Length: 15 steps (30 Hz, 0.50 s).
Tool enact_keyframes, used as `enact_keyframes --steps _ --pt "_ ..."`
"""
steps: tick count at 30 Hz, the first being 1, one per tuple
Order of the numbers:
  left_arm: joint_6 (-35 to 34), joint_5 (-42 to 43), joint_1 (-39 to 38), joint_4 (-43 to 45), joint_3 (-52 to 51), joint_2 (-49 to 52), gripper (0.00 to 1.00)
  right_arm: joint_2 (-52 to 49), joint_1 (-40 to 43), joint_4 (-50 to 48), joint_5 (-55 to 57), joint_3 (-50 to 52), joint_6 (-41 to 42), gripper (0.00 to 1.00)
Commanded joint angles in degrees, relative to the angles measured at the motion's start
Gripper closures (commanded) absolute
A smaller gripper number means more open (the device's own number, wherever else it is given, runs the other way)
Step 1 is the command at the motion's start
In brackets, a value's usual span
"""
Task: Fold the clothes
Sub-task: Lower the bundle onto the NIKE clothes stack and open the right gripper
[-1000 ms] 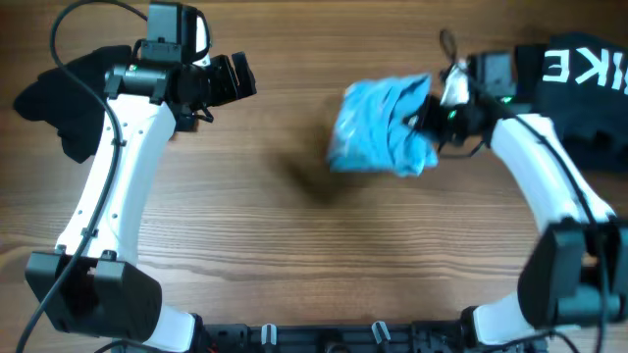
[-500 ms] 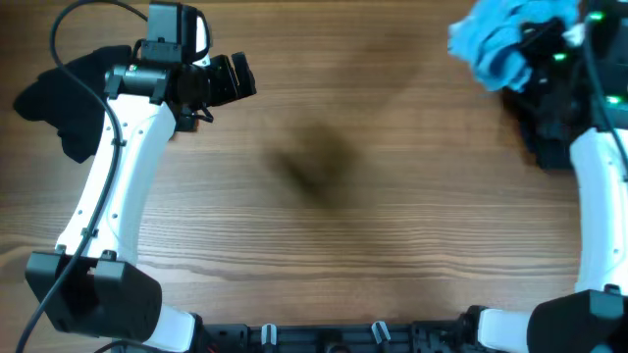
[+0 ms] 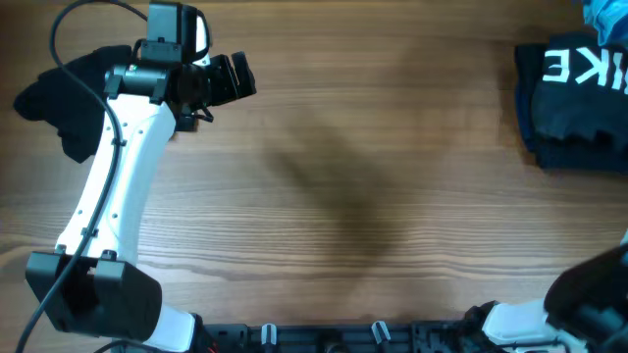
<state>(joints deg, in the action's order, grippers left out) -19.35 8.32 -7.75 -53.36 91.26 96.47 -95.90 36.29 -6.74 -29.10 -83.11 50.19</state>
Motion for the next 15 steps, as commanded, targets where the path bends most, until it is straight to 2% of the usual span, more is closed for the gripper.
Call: enact_keyframes --steps 1,4,8,12,15 --pt "0.9 -0.5 0.2 0.4 0.6 0.0 0.0 -7.3 3.9 -7.4 -15.3 -1.2 2.5 0.96" --pt "0.9 -0.5 0.2 1.3 0.6 0.0 0.0 -13.8 5.6 -17.0 -23.0 -1.2 3.0 0.96" --pt "0.9 -0.5 0.1 2.0 0.6 0.0 0.0 -18.6 5.7 -19.8 -23.5 -1.2 2.7 0.96" --pt "0.9 -0.5 0.1 2.6 0.6 0.0 0.0 -21.0 5.7 -18.4 -23.4 -1.1 2.8 0.96" --pt "0.9 -0.5 0.1 3.2 0.6 0.0 0.0 -21.1 6.0 -9.7 -17.6 -1.1 4.0 0.96"
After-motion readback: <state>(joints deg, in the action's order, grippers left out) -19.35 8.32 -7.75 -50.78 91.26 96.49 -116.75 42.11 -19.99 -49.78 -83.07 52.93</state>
